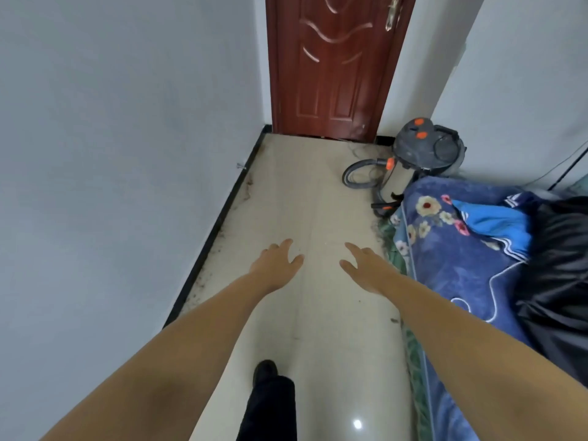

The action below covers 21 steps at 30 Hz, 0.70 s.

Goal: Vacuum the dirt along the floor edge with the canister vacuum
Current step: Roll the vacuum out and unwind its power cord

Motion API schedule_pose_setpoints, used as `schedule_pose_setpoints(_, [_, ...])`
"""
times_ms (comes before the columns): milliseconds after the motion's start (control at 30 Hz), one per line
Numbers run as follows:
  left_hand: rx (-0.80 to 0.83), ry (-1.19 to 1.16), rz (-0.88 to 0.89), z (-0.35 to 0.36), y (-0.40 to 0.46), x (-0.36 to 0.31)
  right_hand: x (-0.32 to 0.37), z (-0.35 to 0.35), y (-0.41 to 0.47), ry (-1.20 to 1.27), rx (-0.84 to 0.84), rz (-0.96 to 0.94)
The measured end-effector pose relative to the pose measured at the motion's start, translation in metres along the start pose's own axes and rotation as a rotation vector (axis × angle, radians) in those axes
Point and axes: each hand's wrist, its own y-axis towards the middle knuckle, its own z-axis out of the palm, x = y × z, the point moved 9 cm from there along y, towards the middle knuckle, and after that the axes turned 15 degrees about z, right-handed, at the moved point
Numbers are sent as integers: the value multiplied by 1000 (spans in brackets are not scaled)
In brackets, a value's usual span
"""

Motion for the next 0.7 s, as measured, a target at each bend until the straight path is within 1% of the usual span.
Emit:
schedule_pose_setpoints(133, [64, 45, 60, -43, 90, 24, 30, -42, 78, 59, -34, 63])
schedule_pose_setpoints(267, [123, 135, 138, -80, 177, 28, 39, -88, 135, 106, -72, 110])
schedule_pose_setpoints(400, [174, 132, 229, -98, 270, 4, 16, -131, 194, 143, -122, 222])
schedule_pose_setpoints(533, [194, 141, 330, -106, 366, -25, -7, -168, 260, 172, -128, 306])
schedule_pose_setpoints(700, [197, 124, 372, -119, 493, -51, -33, -222, 365, 215, -136, 377])
